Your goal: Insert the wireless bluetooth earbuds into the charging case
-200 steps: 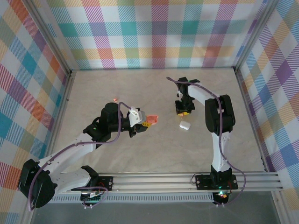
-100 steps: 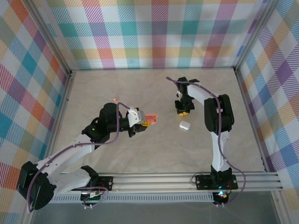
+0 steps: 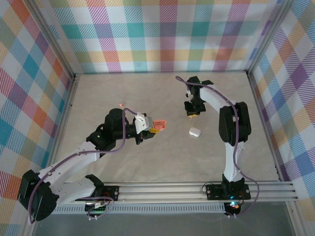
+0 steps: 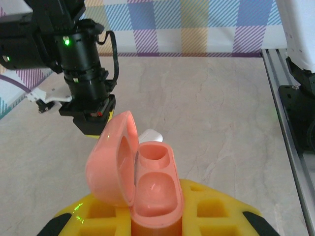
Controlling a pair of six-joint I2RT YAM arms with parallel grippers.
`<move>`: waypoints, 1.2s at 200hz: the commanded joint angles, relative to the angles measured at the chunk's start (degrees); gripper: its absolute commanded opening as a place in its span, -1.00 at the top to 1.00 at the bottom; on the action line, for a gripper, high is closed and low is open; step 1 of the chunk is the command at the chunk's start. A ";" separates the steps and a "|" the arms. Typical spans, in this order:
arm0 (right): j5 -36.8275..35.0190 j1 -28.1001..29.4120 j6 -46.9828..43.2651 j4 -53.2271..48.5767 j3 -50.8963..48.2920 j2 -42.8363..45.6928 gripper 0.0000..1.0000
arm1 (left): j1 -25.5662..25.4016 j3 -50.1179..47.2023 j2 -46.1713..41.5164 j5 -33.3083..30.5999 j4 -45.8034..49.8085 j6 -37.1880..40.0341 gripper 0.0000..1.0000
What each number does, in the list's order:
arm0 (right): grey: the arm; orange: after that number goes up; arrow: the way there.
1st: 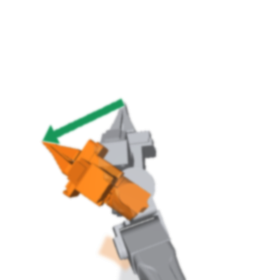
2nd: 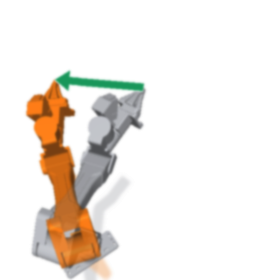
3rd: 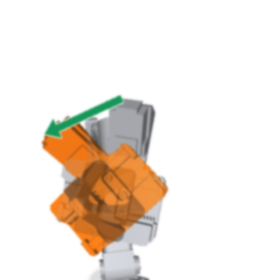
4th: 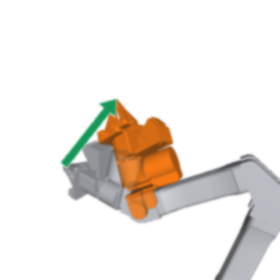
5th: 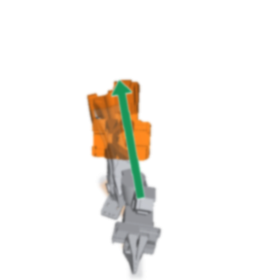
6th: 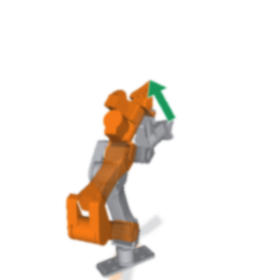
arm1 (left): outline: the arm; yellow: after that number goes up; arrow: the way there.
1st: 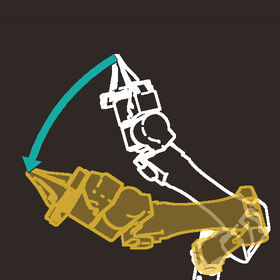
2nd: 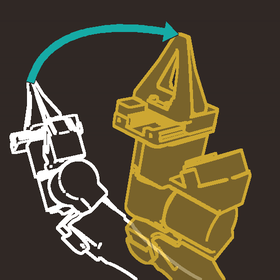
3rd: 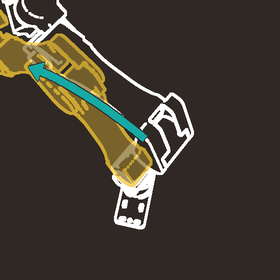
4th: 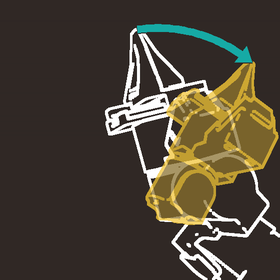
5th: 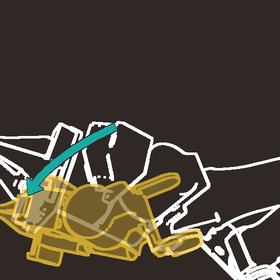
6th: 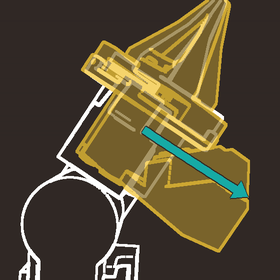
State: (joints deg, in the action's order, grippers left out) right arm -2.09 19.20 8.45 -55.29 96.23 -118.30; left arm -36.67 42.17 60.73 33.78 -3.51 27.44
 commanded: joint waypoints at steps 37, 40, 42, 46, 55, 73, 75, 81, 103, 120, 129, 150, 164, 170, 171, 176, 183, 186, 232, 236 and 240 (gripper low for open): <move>3.79 0.57 -2.18 3.97 -4.12 9.88 0.78 | -0.69 -1.30 1.16 1.46 -6.03 -2.90 1.00; 3.92 0.56 -2.25 4.04 -4.27 10.11 0.78 | -0.69 -1.30 1.25 1.44 -6.13 -2.98 1.00; 3.99 0.57 -2.28 4.13 -4.31 10.17 0.78 | -0.69 -1.30 1.28 1.46 -6.22 -3.00 1.00; 4.14 0.57 -2.37 4.13 -4.49 10.46 0.79 | -0.69 -1.30 1.40 1.40 -6.39 -3.09 1.00; 4.50 0.51 -2.55 4.18 -4.72 10.84 0.79 | -0.69 -1.30 1.51 1.38 -6.64 -3.23 1.00; 5.07 0.65 -2.56 4.39 -5.25 11.54 0.79 | -0.69 -1.56 1.83 1.11 -7.19 -3.43 1.00; 5.14 0.66 -2.56 4.44 -5.30 11.63 0.79 | -0.69 -1.63 1.89 1.05 -7.38 -3.49 1.00; 5.44 0.58 -2.56 4.56 -5.35 11.97 0.80 | -0.68 -1.93 2.12 0.95 -7.79 -3.66 1.00; 6.91 0.83 -2.56 5.63 -6.13 14.18 0.80 | -0.58 -3.50 3.35 0.51 -11.03 -4.51 1.00; 7.59 1.07 -2.56 6.77 -6.97 16.96 0.81 | -0.51 -4.38 4.75 0.74 -14.36 -5.89 1.00; 7.56 1.32 -2.53 7.52 -7.72 18.83 0.81 | -0.51 -4.30 5.62 1.21 -15.47 -6.39 1.00; 7.27 2.01 -2.12 9.92 -9.86 23.46 0.81 | -0.51 -2.80 7.63 2.80 -16.33 -6.79 1.00; 7.27 2.65 -2.12 11.61 -11.35 26.50 0.81 | -0.40 -2.07 8.82 3.26 -17.35 -7.25 1.00; 7.27 2.95 -2.12 12.19 -11.88 27.66 0.82 | -0.42 -1.82 9.12 3.30 -17.95 -7.61 1.00; 7.27 2.99 -2.12 12.29 -11.95 27.85 0.82 | -0.42 -1.74 9.22 3.35 -18.07 -7.64 1.00; 7.23 3.40 -2.12 12.75 -12.33 28.82 0.82 | -0.42 -1.47 9.58 3.31 -18.42 -7.90 1.00; 7.19 3.92 -2.12 13.28 -12.85 30.06 0.82 | -0.42 -1.07 10.13 3.31 -18.71 -8.24 1.00; 7.11 4.18 -2.05 13.50 -13.02 30.61 0.82 | -0.42 -0.90 10.42 3.29 -18.79 -8.40 1.00; 9.14 7.53 -2.70 18.02 -15.79 37.41 0.82 | -0.34 0.30 12.79 2.48 -23.01 -12.01 1.00; 9.42 7.73 -2.80 18.32 -15.99 37.92 0.82 | -0.34 0.21 12.94 2.24 -23.71 -12.48 1.00; 9.62 7.98 -2.94 18.64 -16.14 38.39 0.82 | -0.27 0.26 12.99 2.05 -24.19 -13.08 1.00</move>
State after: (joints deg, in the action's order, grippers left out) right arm 5.04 25.96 6.72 -40.58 81.56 -83.13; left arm -36.67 40.71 73.08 35.44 -21.71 17.72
